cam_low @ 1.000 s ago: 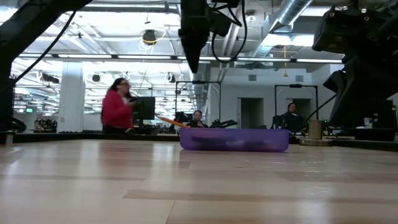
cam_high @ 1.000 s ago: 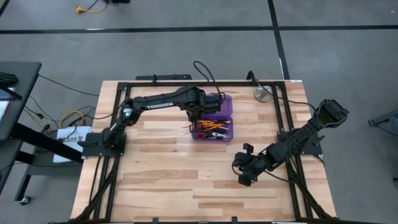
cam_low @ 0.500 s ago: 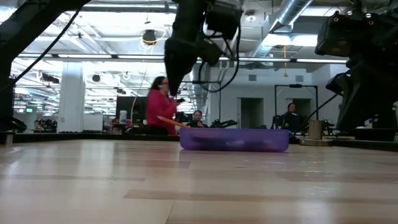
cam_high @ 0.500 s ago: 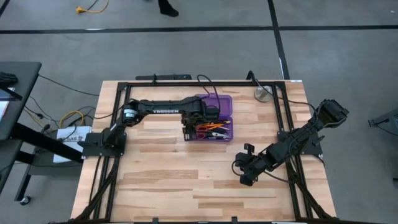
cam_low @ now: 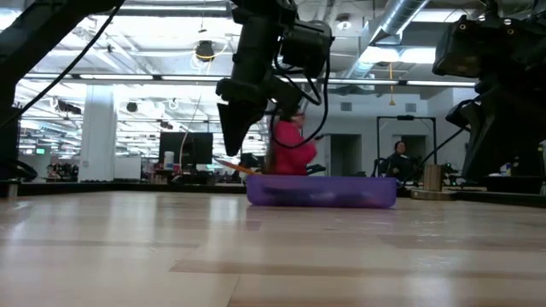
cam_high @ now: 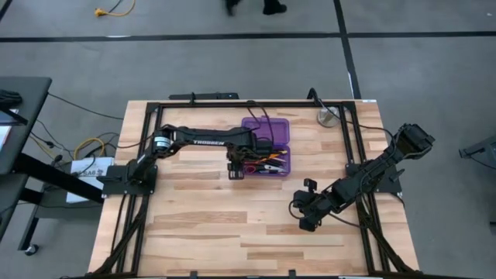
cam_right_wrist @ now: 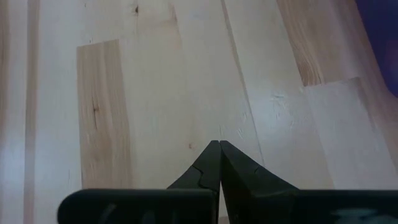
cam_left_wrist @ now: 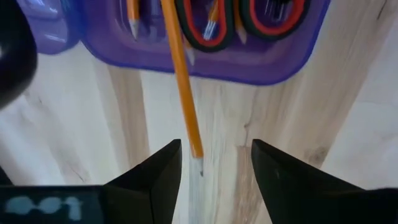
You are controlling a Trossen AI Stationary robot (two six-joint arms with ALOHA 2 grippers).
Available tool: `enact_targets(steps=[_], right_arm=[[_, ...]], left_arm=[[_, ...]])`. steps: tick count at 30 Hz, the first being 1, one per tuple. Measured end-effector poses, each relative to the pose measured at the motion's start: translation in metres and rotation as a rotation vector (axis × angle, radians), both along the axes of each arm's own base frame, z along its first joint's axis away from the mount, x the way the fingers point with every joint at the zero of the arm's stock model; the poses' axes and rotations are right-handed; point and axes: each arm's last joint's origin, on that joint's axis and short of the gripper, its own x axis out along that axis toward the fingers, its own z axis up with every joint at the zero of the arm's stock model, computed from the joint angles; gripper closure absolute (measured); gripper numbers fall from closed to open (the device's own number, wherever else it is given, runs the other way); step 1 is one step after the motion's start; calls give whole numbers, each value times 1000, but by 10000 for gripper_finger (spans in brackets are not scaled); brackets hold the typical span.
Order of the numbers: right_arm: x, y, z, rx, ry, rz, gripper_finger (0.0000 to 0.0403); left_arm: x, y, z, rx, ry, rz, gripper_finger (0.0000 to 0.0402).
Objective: Pick & place school supplies into a supply box
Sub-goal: Put the orange pencil into the pencil box
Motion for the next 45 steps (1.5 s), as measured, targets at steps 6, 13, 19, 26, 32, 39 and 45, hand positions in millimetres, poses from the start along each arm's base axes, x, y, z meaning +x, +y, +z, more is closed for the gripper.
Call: enact_targets(steps=[6,13,19,26,32,39,45], right_arm=[[0,0,0,0,0,0,403],[0,0,0,2,5,2,403],[0,0,0,4,8,4,403],[-1,0,0,9,11,7,403],[0,0,0,10,11,7,403],[0,0,0,10,10,6,403],[0,0,0,14,10,1,403]], left_arm=[[0,8,0,13,-9,3,219],[4,14,-5,-6,-28,0,219],[3,20,-8,4,-30,6,219],[-5,18,-30,-5,33,5,219],[-7,19,-39,-2,39,6,219],[-8,19,-38,22,53,1,219],[-11,19,-32,25,91,-1,219]])
